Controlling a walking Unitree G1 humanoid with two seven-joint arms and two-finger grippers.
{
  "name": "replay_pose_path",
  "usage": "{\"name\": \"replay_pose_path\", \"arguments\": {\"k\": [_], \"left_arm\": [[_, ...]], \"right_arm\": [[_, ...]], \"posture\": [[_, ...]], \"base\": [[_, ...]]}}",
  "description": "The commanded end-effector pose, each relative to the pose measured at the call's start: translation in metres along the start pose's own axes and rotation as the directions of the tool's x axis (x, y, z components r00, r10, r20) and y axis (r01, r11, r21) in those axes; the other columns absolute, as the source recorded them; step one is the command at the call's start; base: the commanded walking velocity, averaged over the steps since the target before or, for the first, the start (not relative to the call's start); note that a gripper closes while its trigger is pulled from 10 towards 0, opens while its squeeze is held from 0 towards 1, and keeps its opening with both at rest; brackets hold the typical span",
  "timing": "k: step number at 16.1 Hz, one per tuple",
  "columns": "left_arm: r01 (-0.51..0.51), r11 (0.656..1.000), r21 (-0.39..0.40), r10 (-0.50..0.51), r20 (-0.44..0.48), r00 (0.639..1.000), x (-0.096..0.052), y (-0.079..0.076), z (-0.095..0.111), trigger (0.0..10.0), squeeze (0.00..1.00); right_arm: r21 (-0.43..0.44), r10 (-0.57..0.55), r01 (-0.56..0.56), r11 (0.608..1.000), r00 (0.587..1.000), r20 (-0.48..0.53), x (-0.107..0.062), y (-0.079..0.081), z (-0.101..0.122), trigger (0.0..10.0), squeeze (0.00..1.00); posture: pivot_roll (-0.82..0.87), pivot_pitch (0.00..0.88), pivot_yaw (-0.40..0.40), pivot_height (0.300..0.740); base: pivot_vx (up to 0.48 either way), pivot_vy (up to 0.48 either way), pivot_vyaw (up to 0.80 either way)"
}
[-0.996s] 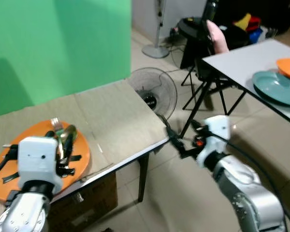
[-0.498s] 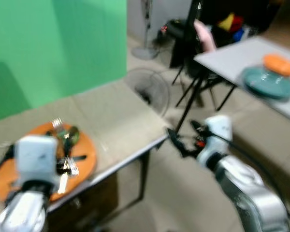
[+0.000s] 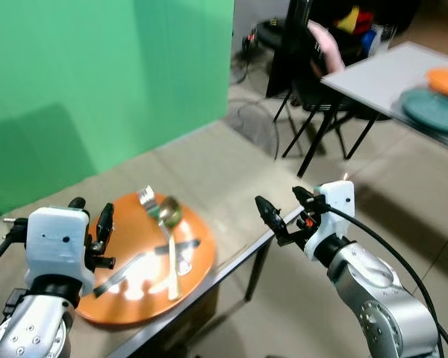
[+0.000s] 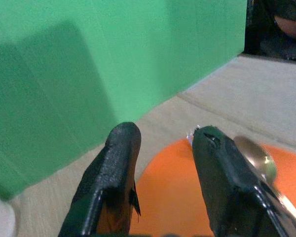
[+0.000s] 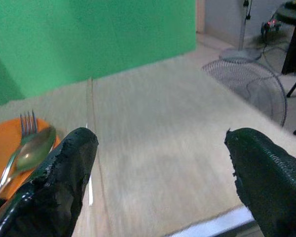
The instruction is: Setting the table
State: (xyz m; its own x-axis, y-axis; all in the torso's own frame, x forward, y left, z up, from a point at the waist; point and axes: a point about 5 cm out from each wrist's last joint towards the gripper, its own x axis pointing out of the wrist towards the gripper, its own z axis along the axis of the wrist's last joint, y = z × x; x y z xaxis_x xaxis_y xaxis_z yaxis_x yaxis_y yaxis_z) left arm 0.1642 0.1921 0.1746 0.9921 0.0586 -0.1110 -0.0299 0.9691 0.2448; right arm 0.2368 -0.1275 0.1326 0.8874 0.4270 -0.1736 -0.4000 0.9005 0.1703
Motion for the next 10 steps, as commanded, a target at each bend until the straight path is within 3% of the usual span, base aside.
{"name": "replay_pose_path", "arguments": {"k": [1, 2, 3, 8, 9, 10], "left_arm": [[0.015, 1.000, -0.010, -0.015, -0.005, 1.000, -0.001, -0.002, 0.001, 10.0, 0.00], [0.042, 0.998, -0.046, -0.043, -0.023, 0.999, -0.001, -0.005, -0.001, 10.0, 0.36], [0.058, 0.994, -0.097, -0.063, -0.050, 0.997, -0.001, -0.008, -0.004, 10.0, 1.00], [0.118, 0.987, -0.112, -0.124, -0.052, 0.991, 0.006, -0.017, -0.003, 10.0, 1.00], [0.122, 0.987, -0.102, -0.128, -0.053, 0.990, 0.007, -0.019, -0.003, 10.0, 1.00], [0.126, 0.986, -0.106, -0.133, -0.057, 0.989, 0.006, -0.020, -0.003, 10.0, 1.00]], "right_arm": [[-0.007, -0.010, 0.010, 1.000, 1.000, 0.020, -0.001, -0.002, 0.006, 10.0, 0.00], [-0.016, -0.012, 0.012, 1.000, 1.000, 0.012, 0.000, -0.003, 0.005, 10.0, 0.00], [-0.023, -0.014, 0.015, 1.000, 1.000, 0.007, 0.001, -0.004, 0.005, 10.0, 0.00], [-0.047, 0.012, -0.012, 0.999, 1.000, -0.004, 0.005, -0.010, 0.011, 10.0, 0.00], [-0.043, 0.017, -0.016, 0.999, 1.000, 0.006, 0.005, -0.011, 0.015, 10.0, 0.28], [-0.046, 0.018, -0.018, 0.999, 1.000, 0.010, 0.007, -0.012, 0.017, 10.0, 1.00]], "posture": [[0.06, 0.041, -0.008, 0.740], [0.06, 0.043, -0.008, 0.740], [0.06, 0.045, -0.009, 0.740], [0.06, 0.056, -0.022, 0.740], [0.06, 0.056, -0.025, 0.740], [0.06, 0.057, -0.028, 0.740]], "base": [[0.000, 0.412, 0.00], [0.000, 0.000, 0.00], [0.000, 0.000, 0.00], [0.000, 0.000, 0.00], [0.000, 0.000, 0.00], [0.000, 0.000, 0.00]]}}
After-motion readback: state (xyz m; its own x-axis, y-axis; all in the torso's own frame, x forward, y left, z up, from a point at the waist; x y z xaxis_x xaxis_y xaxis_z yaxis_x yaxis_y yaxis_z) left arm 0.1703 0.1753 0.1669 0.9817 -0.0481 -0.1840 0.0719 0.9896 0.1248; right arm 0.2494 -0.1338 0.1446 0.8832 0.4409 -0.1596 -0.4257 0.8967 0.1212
